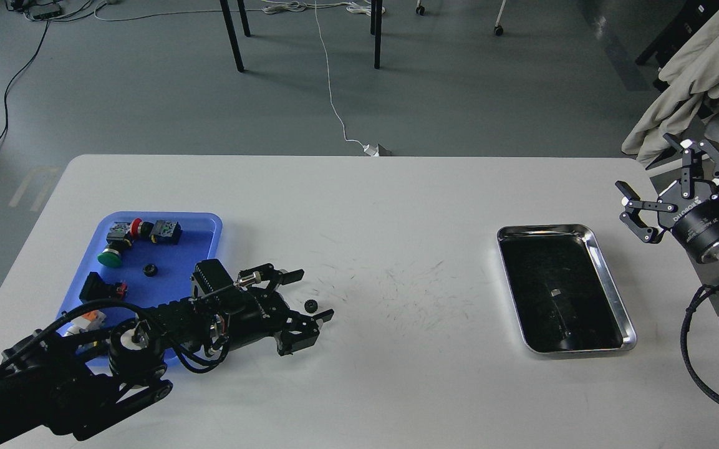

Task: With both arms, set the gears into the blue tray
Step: 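Reach the left gripper to the black part on the table and grasp it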

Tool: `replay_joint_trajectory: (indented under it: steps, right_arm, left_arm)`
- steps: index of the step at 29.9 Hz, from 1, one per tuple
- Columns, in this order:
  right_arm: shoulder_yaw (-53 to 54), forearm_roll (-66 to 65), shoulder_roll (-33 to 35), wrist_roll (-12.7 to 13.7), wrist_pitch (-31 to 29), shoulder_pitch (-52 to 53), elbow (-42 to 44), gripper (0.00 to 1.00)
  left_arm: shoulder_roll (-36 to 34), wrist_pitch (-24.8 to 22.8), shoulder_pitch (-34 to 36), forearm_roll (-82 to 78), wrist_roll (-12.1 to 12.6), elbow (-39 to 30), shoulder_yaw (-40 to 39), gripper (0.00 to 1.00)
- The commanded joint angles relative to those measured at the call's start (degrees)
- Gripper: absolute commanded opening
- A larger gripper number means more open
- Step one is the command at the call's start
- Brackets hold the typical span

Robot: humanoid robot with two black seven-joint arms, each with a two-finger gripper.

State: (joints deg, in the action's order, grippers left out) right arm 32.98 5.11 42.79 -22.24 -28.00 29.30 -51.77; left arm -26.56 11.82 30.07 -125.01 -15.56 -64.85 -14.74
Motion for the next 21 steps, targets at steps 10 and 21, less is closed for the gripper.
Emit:
replay_joint_trajectory:
  steps: [10, 21]
  right_arm:
    - [0.3, 0.1, 0.0, 0.0, 0.0, 0.0, -0.1, 0.96]
    - [0.4, 0.0, 0.3, 0.0, 0.0, 0.0, -0.2, 0.96]
  left_arm:
    - [0.0, 1.4, -1.8, 0.0, 0.0, 2.9, 0.0, 0.58]
    - [-0.3, 1.4, -2.1, 0.0, -0.1, 2.9, 0.0, 0.09]
